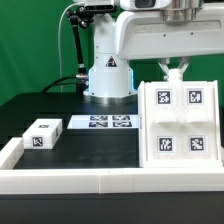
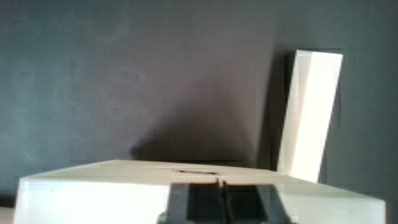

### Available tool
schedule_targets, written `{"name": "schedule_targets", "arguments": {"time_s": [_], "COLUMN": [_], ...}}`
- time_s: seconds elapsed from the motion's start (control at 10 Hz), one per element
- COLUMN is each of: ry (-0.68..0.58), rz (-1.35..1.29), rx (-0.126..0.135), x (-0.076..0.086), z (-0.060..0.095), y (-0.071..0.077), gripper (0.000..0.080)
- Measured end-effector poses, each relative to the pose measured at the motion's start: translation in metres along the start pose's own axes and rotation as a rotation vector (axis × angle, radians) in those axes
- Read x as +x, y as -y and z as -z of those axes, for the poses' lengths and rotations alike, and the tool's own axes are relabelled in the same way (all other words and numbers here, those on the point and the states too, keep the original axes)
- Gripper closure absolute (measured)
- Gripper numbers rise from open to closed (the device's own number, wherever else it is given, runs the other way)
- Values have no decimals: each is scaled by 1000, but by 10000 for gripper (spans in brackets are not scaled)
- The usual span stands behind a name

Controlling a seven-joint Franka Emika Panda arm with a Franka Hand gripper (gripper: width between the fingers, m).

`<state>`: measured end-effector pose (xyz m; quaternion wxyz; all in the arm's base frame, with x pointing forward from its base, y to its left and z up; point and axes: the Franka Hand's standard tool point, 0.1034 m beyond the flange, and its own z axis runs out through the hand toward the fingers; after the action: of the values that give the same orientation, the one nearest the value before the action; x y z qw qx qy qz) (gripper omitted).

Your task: Assemble cabinet

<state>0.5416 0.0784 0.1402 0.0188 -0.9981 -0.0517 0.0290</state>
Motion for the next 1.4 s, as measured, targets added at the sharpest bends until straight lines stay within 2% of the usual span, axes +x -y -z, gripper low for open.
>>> {"name": "schedule_targets", "arguments": {"time_s": [0.3, 0.6, 0.7, 0.9, 1.4], "ry": [1, 7, 8, 23, 27], "rz": [0, 2, 3, 5, 5], "rx": [0, -2, -3, -1, -1], "x": [-1, -9, -7, 6, 4], "z": [-1, -3, 3, 17, 14], "y": [0, -1, 0, 2, 2], "gripper": [797, 797, 797, 797, 772]}}
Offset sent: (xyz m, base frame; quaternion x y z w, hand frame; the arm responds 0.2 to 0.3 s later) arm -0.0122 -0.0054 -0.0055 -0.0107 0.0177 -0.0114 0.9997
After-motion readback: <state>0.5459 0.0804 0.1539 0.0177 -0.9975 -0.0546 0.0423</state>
